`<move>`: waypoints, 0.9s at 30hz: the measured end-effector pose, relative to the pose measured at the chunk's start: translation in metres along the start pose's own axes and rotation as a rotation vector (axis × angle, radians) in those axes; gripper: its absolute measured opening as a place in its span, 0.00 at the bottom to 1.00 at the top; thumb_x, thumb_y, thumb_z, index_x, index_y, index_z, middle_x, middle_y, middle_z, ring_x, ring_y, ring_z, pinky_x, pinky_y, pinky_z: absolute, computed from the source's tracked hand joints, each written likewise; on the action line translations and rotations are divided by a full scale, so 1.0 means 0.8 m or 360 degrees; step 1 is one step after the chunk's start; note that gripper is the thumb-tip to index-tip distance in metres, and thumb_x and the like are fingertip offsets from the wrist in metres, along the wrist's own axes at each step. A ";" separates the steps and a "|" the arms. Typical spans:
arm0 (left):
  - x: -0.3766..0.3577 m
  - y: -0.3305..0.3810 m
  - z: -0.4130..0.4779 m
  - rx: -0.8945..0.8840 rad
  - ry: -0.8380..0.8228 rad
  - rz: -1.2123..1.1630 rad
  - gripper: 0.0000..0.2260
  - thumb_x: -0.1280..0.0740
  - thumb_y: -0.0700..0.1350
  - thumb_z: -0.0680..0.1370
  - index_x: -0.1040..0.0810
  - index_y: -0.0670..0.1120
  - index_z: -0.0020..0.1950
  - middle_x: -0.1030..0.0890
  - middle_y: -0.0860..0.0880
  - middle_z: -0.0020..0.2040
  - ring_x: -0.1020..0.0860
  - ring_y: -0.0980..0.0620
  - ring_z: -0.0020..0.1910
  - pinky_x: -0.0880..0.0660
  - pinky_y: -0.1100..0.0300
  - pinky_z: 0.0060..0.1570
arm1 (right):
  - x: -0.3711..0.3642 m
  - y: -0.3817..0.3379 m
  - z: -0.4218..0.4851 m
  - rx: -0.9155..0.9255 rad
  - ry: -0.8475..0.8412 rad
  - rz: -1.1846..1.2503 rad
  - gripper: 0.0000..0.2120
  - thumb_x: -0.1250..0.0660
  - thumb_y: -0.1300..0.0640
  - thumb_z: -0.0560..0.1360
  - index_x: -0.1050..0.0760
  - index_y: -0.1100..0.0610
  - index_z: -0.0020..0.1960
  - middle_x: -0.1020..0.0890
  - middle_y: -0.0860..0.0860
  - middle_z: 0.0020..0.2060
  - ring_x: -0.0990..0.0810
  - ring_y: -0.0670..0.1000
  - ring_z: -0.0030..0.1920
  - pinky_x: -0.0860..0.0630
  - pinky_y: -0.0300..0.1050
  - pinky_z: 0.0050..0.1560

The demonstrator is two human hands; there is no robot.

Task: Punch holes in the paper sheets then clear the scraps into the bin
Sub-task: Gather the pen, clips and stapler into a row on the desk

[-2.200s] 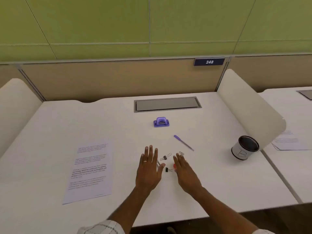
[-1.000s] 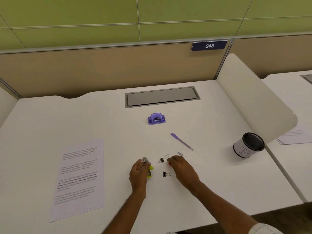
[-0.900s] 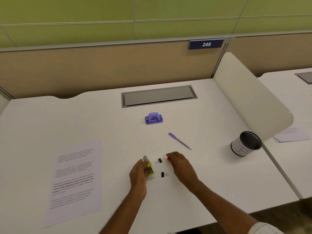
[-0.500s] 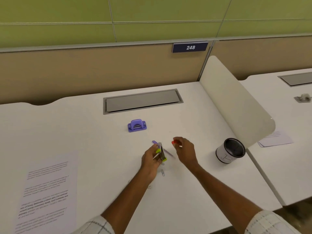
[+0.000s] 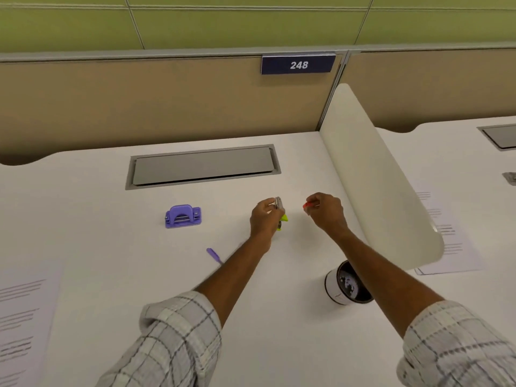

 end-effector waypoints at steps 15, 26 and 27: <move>-0.098 0.011 0.088 -0.0401 0.0059 0.0870 0.25 0.25 0.41 0.76 0.26 0.44 0.72 0.22 0.44 0.68 0.24 0.46 0.67 0.26 0.57 0.65 | -0.024 0.024 0.077 0.0171 -0.0102 -0.0283 0.12 0.31 0.59 0.79 0.19 0.59 0.61 0.15 0.56 0.54 0.16 0.55 0.52 0.19 0.49 0.55; -0.059 0.002 0.069 -0.0581 -0.0002 0.1052 0.23 0.47 0.50 0.87 0.37 0.44 0.81 0.34 0.46 0.81 0.37 0.47 0.81 0.39 0.53 0.79 | -0.021 0.000 0.056 0.0300 0.0088 -0.0508 0.15 0.37 0.61 0.80 0.23 0.62 0.66 0.18 0.58 0.61 0.21 0.59 0.62 0.28 0.54 0.63; -0.052 0.000 0.064 -0.0606 -0.0021 0.1141 0.23 0.48 0.50 0.88 0.40 0.44 0.82 0.37 0.46 0.82 0.41 0.47 0.82 0.43 0.53 0.81 | -0.026 -0.009 0.050 0.0319 0.0080 -0.0574 0.17 0.39 0.61 0.81 0.26 0.61 0.69 0.20 0.57 0.65 0.24 0.59 0.67 0.31 0.54 0.68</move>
Point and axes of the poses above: each hand's wrist, its own z-axis towards the middle knuckle, its own x-axis out of the back of the hand, y = z × x, the point moved 8 cm from there along z, towards the middle knuckle
